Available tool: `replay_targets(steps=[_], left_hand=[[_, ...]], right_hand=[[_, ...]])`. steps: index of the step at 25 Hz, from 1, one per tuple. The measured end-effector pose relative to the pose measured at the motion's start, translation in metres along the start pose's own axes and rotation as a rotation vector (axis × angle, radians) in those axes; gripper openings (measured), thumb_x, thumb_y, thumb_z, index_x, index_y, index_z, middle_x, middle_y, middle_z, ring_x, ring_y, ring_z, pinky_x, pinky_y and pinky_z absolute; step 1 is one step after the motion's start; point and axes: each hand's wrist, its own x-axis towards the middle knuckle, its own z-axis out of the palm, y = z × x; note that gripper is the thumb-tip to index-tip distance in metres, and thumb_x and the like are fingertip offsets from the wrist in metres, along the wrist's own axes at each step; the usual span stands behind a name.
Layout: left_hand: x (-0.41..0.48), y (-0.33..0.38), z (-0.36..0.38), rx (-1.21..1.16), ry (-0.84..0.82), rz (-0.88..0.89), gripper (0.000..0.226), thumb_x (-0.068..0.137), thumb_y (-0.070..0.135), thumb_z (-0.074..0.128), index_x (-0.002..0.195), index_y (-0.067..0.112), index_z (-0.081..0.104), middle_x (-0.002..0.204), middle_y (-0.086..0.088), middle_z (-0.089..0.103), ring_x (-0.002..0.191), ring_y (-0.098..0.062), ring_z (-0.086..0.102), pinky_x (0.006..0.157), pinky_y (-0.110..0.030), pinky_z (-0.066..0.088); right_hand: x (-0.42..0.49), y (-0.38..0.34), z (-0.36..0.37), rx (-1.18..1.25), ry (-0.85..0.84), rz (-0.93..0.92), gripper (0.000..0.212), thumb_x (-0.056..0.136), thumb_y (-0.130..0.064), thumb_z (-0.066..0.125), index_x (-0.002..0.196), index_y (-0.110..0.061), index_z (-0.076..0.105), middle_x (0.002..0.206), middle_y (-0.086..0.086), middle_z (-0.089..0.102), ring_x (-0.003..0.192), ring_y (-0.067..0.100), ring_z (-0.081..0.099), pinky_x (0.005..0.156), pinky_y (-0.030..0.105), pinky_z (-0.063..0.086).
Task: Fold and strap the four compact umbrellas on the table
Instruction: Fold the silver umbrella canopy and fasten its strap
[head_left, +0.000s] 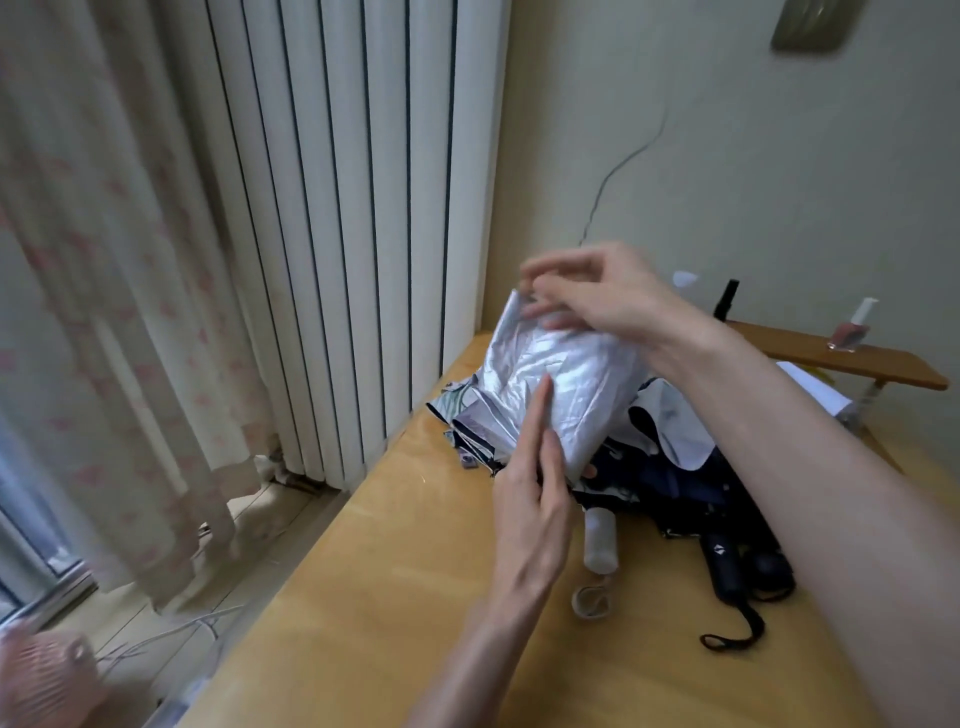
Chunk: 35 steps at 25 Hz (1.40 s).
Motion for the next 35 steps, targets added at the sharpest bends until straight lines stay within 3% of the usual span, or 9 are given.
replay_targets(steps=[2,5,11,14,16,20,24,27,35], left_hand=[[0.000,0.004,-0.002,-0.017,0.019,-0.027,0.048,0.117,0.027,0.037,0.161,0.043,0.037,0.154,0.041,0.043,0.130,0.006,0.056,0.102,-0.059,0.055],[0.000,0.007,0.002,-0.045,0.026,-0.081,0.047,0.116,0.027,0.039,0.161,0.040,0.038,0.150,0.045,0.043,0.114,0.023,0.053,0.095,-0.046,0.059],[-0.002,0.005,0.002,-0.118,-0.031,-0.067,0.046,0.114,0.040,0.044,0.158,0.052,0.038,0.160,0.035,0.039,0.140,-0.059,0.041,0.103,-0.085,0.036],[-0.005,0.009,0.004,-0.036,-0.082,-0.017,0.053,0.114,0.031,0.046,0.164,0.042,0.030,0.158,0.044,0.032,0.149,-0.009,0.045,0.122,-0.041,0.041],[-0.005,0.008,0.003,0.055,-0.130,0.018,0.061,0.113,0.032,0.045,0.166,0.042,0.016,0.148,0.047,0.044,0.118,0.027,0.049,0.107,-0.012,0.040],[-0.008,0.009,0.005,0.115,-0.146,-0.080,0.074,0.107,0.059,0.037,0.154,0.065,-0.020,0.080,0.009,0.072,0.061,-0.022,0.066,0.076,-0.052,0.059],[0.010,-0.004,-0.009,0.048,0.238,-0.109,0.056,0.107,0.046,0.056,0.156,0.048,0.029,0.102,0.009,0.068,0.094,-0.015,0.069,0.084,-0.043,0.059],[0.020,-0.007,-0.013,-0.128,0.165,-0.175,0.025,0.104,0.033,0.067,0.128,0.030,0.066,0.101,0.005,0.074,0.095,-0.009,0.070,0.078,-0.025,0.053],[0.020,-0.008,-0.016,-0.294,0.049,-0.475,0.024,0.093,0.035,0.080,0.096,0.011,0.080,0.086,-0.002,0.080,0.076,-0.010,0.071,0.067,-0.023,0.051]], right_hand=[[-0.009,0.001,-0.019,-0.110,0.221,-0.225,0.016,0.094,-0.018,0.076,0.105,-0.028,0.079,0.100,-0.006,0.081,0.098,0.009,0.076,0.098,0.038,0.060],[-0.024,0.011,-0.044,-0.442,0.210,-0.135,0.055,0.083,-0.055,0.082,0.133,-0.039,0.066,0.136,-0.008,0.063,0.125,0.010,0.059,0.110,0.038,0.048],[-0.032,0.036,-0.048,-0.154,0.222,0.104,0.105,0.055,-0.066,0.096,0.146,-0.038,0.051,0.135,-0.010,0.063,0.115,0.011,0.067,0.100,0.039,0.057],[-0.029,0.050,-0.037,0.151,0.365,0.154,0.100,0.050,-0.048,0.104,0.138,-0.026,0.060,0.123,-0.006,0.073,0.105,0.016,0.074,0.093,0.045,0.062],[-0.029,0.056,-0.029,0.299,0.376,0.176,0.067,0.059,-0.032,0.101,0.118,-0.016,0.074,0.103,0.001,0.081,0.093,0.021,0.079,0.093,0.050,0.063],[-0.027,0.068,-0.036,0.446,0.457,0.063,0.045,0.071,-0.007,0.091,0.113,-0.005,0.073,0.103,0.008,0.081,0.093,0.022,0.079,0.088,0.041,0.064],[-0.033,0.072,-0.068,0.508,0.367,-0.060,0.036,0.079,0.003,0.085,0.112,-0.003,0.071,0.105,0.009,0.079,0.095,0.021,0.076,0.083,0.034,0.061],[-0.041,0.076,-0.078,0.457,0.264,-0.085,0.045,0.075,-0.005,0.086,0.116,0.000,0.070,0.113,0.015,0.078,0.103,0.027,0.076,0.089,0.038,0.062],[-0.053,0.085,-0.079,0.439,0.170,-0.059,0.040,0.073,-0.008,0.084,0.111,-0.013,0.073,0.114,0.009,0.079,0.107,0.023,0.075,0.090,0.032,0.060]])
